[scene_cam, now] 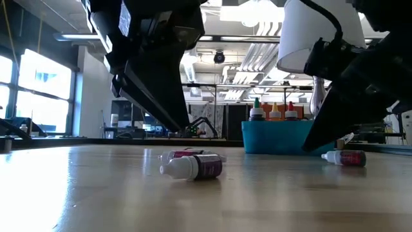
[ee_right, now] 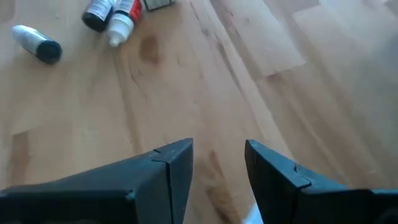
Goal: Pick & Place food coloring
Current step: Put the bottom small red food coloring bottle into the blue bin
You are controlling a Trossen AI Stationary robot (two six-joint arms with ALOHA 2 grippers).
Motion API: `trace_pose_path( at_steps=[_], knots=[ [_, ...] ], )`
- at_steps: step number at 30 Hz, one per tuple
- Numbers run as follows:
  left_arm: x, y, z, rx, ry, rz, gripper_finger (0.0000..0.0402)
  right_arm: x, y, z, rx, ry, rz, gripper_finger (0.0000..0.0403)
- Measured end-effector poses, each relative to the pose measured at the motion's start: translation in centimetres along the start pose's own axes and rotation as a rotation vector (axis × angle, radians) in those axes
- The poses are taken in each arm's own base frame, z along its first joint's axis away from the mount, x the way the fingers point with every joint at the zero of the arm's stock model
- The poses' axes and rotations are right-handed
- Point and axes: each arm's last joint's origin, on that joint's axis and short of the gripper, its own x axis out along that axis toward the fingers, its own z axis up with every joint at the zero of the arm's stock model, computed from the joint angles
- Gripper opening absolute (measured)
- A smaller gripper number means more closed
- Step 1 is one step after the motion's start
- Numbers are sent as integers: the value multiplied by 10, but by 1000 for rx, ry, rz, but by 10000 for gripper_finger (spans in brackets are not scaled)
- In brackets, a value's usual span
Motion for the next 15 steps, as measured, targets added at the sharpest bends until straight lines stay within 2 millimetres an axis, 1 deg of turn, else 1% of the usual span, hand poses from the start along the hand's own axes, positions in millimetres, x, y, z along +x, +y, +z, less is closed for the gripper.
trace_pose_path(
  at_steps=[3, 5, 7, 10, 12, 13, 15],
  knots=[
    [0, 1, -1, 3, 7, 7, 129, -8, 1, 7, -45, -33, 5, 139],
    [0, 2, -2, 8, 16, 17, 129, -22, 1, 20, -41, -44, -18, 139],
    [0, 2, -2, 5, 19, 21, 129, -39, -7, 25, 6, 5, -98, 139],
    [0, 2, -2, 5, 20, 21, 129, -60, -27, 16, 122, 143, -245, 139],
    [0, 2, -2, 6, 21, 22, 129, -69, -35, 9, 150, 210, -309, 139],
    [0, 2, -2, 6, 21, 22, 129, -71, -36, 7, 160, 226, -320, 139],
    [0, 2, -2, 6, 21, 24, 129, -69, -38, 2, 178, 247, -293, 139]
  ],
)
